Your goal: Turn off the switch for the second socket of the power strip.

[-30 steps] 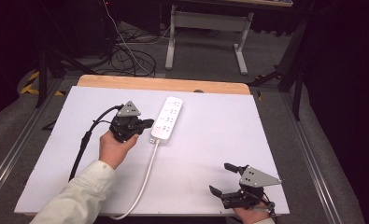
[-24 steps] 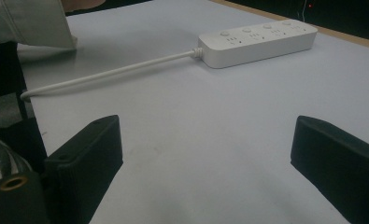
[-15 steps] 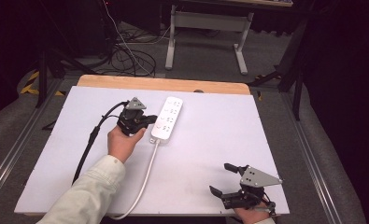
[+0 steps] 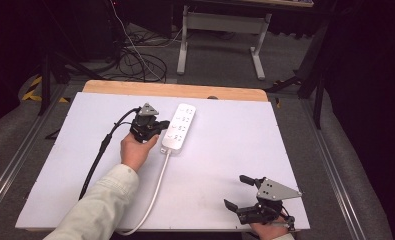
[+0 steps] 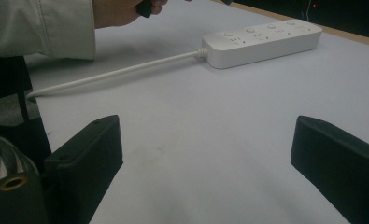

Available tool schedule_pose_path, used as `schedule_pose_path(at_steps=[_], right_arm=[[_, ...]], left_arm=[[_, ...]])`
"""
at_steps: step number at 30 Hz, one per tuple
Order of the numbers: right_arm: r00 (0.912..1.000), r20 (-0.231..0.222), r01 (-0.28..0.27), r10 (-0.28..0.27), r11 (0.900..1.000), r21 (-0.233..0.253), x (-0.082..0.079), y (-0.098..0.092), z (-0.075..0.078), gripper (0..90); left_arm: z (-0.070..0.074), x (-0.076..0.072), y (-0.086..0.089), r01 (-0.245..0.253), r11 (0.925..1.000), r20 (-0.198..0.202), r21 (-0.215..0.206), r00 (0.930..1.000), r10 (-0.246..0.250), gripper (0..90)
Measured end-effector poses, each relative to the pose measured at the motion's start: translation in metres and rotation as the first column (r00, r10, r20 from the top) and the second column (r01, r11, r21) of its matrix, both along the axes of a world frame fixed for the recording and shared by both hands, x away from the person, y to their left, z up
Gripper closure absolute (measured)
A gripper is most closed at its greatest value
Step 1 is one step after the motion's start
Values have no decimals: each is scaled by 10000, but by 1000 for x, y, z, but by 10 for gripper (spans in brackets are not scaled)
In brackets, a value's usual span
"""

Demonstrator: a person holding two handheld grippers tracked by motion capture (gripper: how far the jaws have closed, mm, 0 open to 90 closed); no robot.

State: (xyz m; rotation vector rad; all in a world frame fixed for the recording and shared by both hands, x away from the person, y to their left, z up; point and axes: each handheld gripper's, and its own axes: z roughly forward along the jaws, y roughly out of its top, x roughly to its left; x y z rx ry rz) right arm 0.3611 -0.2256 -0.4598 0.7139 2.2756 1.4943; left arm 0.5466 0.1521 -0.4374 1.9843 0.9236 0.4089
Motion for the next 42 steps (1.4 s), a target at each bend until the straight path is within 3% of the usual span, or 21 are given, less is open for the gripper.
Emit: schedule_pose_path(at_steps=[13,19,22,27,42], right_arm=[[10000,-50,5,-4,9999,106,0,-2,0,99],[10000,-83,-33,34,9998,170,0,-2,0,99],[10000,-83,-43,44,9998,176,0,-2,0,99],[9999,-50,-87,87,9998,155,0,-2,0,99],[9998,-100,-152,154,9997,211,-2,-1,0,99]], left_arm=[[-9,17,-19,133,9999,-310,94,9994,-130,900],[-14,24,-21,-89,9999,-436,145,9990,95,900],[-18,26,-23,-272,9984,-384,488,9988,291,900],[-23,30,-23,-450,9980,-571,435,9972,475,900],[-31,35,-26,-494,9979,-392,427,9979,511,900]])
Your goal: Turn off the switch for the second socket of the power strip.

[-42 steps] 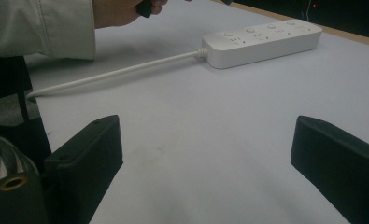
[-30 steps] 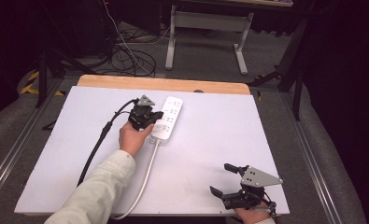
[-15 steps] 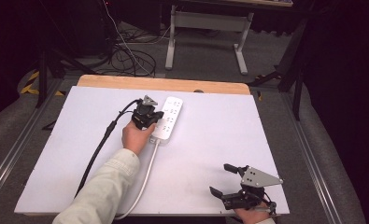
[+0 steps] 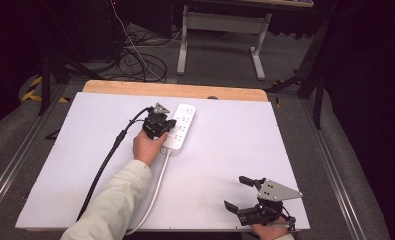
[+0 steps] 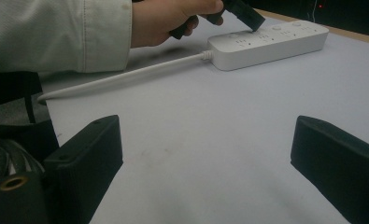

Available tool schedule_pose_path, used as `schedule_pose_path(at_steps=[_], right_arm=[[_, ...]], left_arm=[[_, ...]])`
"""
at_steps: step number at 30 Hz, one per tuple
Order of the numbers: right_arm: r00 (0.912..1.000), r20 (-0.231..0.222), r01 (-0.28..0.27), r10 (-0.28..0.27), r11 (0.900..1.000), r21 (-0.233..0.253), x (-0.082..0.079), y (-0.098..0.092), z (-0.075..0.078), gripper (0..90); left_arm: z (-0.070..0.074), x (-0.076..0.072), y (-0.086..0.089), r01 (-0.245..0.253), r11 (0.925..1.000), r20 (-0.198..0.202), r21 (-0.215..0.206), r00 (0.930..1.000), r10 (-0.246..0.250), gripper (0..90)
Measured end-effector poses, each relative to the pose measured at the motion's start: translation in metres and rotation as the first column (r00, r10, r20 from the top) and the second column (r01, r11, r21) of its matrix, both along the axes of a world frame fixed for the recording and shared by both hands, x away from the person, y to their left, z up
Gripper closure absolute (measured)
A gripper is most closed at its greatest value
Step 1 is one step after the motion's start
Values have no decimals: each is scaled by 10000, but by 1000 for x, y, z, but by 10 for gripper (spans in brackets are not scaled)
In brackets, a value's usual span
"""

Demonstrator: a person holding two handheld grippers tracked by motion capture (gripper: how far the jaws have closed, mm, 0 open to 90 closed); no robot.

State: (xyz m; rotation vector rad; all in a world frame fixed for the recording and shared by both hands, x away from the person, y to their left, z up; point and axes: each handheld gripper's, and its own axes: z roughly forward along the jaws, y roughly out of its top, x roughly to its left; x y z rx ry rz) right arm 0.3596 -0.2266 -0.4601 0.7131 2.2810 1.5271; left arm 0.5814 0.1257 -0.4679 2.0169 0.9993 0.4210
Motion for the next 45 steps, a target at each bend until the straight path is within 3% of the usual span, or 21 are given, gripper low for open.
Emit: schedule_pose_path(at_steps=[19,22,30,34,39,45], right_arm=[[10000,67,33,-33,10000,59,-1,-1,1,99],[10000,61,8,-8,10000,80,0,-1,1,99],[10000,34,29,-29,10000,78,0,-1,1,99],[10000,30,28,-28,10000,26,0,0,0,99],[10000,21,32,-32,10000,45,0,-1,0,99],[10000,-35,32,-32,10000,31,1,-2,0,99]], left_arm=[[-1,-1,-2,-9,9978,285,659,9996,-10,900],[-2,1,0,79,9988,198,488,9998,-89,900],[0,0,-2,156,9966,177,805,9997,-171,900],[3,1,-5,226,9924,205,1206,9995,-253,900],[2,1,-7,272,9937,195,1088,9994,-295,900],[4,1,-10,276,9900,146,1384,9994,-299,900]])
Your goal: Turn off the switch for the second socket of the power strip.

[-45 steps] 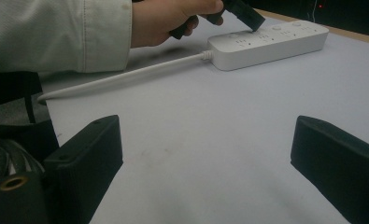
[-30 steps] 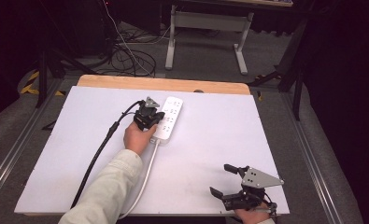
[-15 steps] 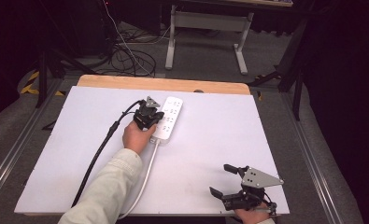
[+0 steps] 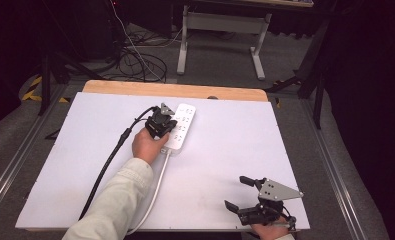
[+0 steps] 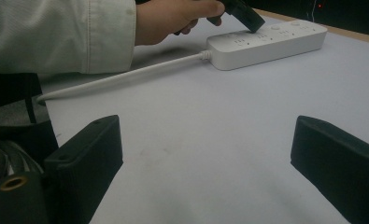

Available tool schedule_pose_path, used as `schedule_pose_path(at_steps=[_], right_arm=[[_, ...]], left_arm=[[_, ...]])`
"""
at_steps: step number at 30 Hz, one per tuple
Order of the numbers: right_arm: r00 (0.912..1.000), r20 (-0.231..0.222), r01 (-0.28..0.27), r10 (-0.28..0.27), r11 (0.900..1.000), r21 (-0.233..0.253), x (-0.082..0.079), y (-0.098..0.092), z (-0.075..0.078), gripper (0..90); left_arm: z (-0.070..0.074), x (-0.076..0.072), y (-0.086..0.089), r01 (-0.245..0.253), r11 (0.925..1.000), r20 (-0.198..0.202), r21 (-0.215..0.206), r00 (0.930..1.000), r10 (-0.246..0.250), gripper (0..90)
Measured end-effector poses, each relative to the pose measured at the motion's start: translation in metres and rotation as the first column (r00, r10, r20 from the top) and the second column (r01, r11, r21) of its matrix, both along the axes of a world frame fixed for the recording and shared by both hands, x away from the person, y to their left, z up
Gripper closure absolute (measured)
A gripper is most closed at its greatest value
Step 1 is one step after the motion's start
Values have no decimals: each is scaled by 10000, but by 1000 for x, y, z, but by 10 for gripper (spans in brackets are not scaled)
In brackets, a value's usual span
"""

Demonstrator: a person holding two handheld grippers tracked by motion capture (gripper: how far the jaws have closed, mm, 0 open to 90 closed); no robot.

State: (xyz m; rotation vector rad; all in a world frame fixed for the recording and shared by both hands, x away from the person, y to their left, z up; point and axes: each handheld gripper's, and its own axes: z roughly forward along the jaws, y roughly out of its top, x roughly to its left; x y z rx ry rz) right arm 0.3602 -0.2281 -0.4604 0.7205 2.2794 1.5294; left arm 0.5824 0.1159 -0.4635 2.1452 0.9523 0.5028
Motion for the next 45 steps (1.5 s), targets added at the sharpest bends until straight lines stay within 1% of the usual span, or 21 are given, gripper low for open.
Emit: schedule_pose_path(at_steps=[2,5,10,13,18,21,22,23,26,28,29,30,31,32,34,36,37,40,42,43,45], right_arm=[[10000,-6,12,-12,10000,30,0,0,0,99],[10000,-5,-5,5,10000,29,0,-1,0,99],[10000,-5,-12,12,10000,48,0,-1,0,99],[10000,-10,-19,19,10000,47,0,-1,0,99],[10000,-20,-31,31,10000,9,0,0,0,99],[10000,-39,-36,36,10000,31,1,-1,-1,99],[10000,-15,-44,44,10000,27,1,-1,-1,99],[10000,-23,-12,13,10000,35,1,-1,-1,99],[10000,-25,-4,5,10000,59,1,-1,0,99],[10000,24,-38,38,10000,53,1,-1,0,99],[10000,-9,-21,21,10000,59,1,-1,0,99],[10000,-17,-18,18,10000,61,1,-1,0,99],[10000,-11,-16,16,10000,61,1,-2,0,99],[10000,-1,-14,14,10000,69,1,-2,0,99],[10000,10,-1,1,10000,77,0,-2,0,99],[10000,29,-12,12,10000,74,1,-2,0,99],[10000,-6,-1,1,10000,63,1,-1,0,99],[10000,-17,-8,8,10000,29,2,-1,0,99],[10000,-29,7,-7,10000,42,2,-1,0,99],[10000,-25,13,-13,10000,36,2,-1,0,99],[10000,-22,24,-24,10000,-10,2,0,0,99]], left_arm=[[0,1,1,7,9999,-103,-159,9999,-9,900],[0,2,2,-53,9997,-230,-220,9997,48,900],[0,1,1,-89,9998,-239,-185,9997,85,900],[0,3,2,-83,9993,-371,-367,9993,69,900],[3,5,0,-141,9998,-662,-130,9977,132,900],[3,5,0,-249,9994,-681,-237,9974,232,900],[5,5,2,-279,9989,-593,-382,9979,256,900],[7,6,2,-417,9987,-679,-279,9969,397,900],[9,5,5,-447,9986,-680,-274,9968,427,900],[14,2,8,-371,9986,-563,-382,9978,349,900],[19,0,9,-279,9985,-496,-473,9984,255,900],[19,0,9,-279,9985,-496,-473,9984,255,900],[24,-3,10,-201,9983,-454,-553,9988,175,900],[24,-3,10,-201,9983,-454,-553,9988,175,900],[32,-7,12,-99,9987,-266,-501,9996,85,900],[34,-8,13,-132,9990,-232,-420,9997,122,900],[38,-11,15,-172,9993,-320,-335,9994,161,900],[40,-13,17,-146,9995,-333,-284,9994,136,900],[44,-17,19,-77,9997,-261,-226,9996,71,900],[48,-20,19,18,9996,-189,-290,9998,-23,900],[51,-21,20,47,9995,-155,-323,9999,-52,900]])
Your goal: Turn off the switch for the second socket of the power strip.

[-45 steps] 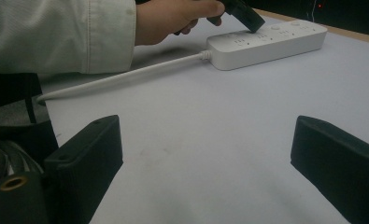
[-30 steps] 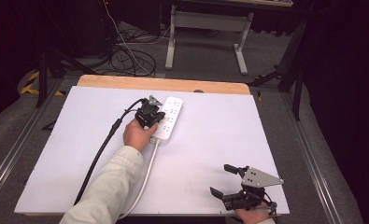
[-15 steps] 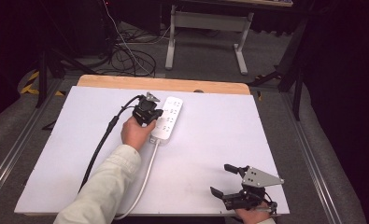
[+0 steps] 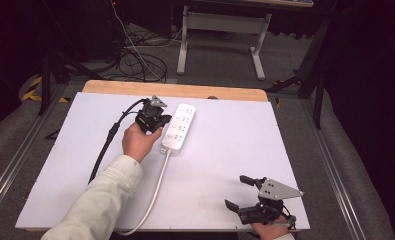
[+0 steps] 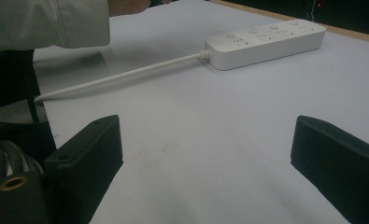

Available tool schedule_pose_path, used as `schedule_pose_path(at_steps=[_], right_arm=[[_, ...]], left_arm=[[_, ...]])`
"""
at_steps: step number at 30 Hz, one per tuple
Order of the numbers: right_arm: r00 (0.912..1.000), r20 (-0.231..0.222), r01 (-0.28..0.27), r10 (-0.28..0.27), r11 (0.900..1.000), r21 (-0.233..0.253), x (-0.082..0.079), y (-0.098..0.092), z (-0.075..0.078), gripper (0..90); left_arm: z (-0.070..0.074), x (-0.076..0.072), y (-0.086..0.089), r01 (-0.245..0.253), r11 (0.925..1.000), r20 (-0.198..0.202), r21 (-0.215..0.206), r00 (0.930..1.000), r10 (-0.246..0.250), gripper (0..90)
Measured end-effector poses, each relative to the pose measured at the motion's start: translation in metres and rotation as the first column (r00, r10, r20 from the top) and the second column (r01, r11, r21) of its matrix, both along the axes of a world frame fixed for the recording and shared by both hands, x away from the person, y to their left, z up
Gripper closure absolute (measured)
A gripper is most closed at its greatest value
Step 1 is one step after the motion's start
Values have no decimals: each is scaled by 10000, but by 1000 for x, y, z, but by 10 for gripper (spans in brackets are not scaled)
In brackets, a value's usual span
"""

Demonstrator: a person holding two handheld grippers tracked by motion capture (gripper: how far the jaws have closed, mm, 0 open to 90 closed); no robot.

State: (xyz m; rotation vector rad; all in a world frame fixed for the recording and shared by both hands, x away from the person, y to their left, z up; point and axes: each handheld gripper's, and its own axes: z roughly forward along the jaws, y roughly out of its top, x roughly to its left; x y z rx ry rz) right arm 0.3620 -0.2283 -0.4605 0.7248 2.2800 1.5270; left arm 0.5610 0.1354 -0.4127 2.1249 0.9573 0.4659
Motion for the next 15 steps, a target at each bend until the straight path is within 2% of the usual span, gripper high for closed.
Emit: schedule_pose_path(at_steps=[1,8,14,15], right_arm=[[10000,0,0,0,10000,0,0,0,0,99],[10000,1,-32,32,10000,-30,0,1,0,99],[10000,27,-35,35,10000,-66,0,2,0,99],[10000,26,-26,27,10000,-66,0,2,0,99]], left_arm=[[2,-2,0,15,9999,-5,-118,10000,-16,900],[11,-9,3,42,9998,14,-220,10000,-41,900],[17,-15,5,183,9992,242,-343,9996,-175,891],[17,-15,6,190,9991,266,-387,9995,-180,766]])
